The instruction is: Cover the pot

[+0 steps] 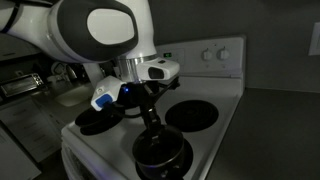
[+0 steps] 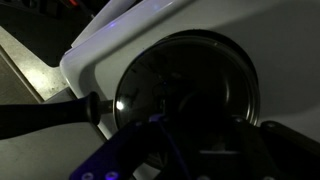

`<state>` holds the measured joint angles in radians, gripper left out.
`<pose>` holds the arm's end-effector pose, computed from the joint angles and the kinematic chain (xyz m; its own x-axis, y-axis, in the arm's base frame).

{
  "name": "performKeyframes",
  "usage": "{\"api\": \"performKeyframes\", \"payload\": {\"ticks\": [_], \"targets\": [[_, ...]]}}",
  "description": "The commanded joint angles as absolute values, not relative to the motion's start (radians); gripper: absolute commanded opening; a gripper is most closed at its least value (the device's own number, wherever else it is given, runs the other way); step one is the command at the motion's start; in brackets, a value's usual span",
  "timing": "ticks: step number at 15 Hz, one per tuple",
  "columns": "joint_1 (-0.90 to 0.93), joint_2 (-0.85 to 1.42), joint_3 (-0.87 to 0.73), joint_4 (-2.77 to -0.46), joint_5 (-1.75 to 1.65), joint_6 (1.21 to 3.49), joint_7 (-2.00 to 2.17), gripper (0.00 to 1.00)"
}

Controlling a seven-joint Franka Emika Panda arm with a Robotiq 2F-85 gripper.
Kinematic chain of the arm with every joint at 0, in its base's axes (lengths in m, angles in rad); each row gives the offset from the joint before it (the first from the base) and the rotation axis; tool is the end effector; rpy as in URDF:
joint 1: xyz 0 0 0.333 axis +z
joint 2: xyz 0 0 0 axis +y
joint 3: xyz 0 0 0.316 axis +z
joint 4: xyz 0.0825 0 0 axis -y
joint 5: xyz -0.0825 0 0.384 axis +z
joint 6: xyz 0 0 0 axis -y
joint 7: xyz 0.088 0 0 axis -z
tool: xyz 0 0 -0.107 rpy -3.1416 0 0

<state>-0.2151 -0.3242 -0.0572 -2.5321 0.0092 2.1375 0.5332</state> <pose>0.4004 -0.1111 0.3836 0.6893 -0.7207 -0.0741 -0.7219 -0.6919 0.0140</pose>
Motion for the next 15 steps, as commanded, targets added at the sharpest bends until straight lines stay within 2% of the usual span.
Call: {"api": "performKeyframes", "payload": {"ticks": [1,15], "targets": [[-0.233,-0.279,-0.060,-2.544,-0.016,2.200,0.563,0.15],[-0.178,-0.214,-0.066,-2.498,0.090,2.248,0.516,0.15]]}}
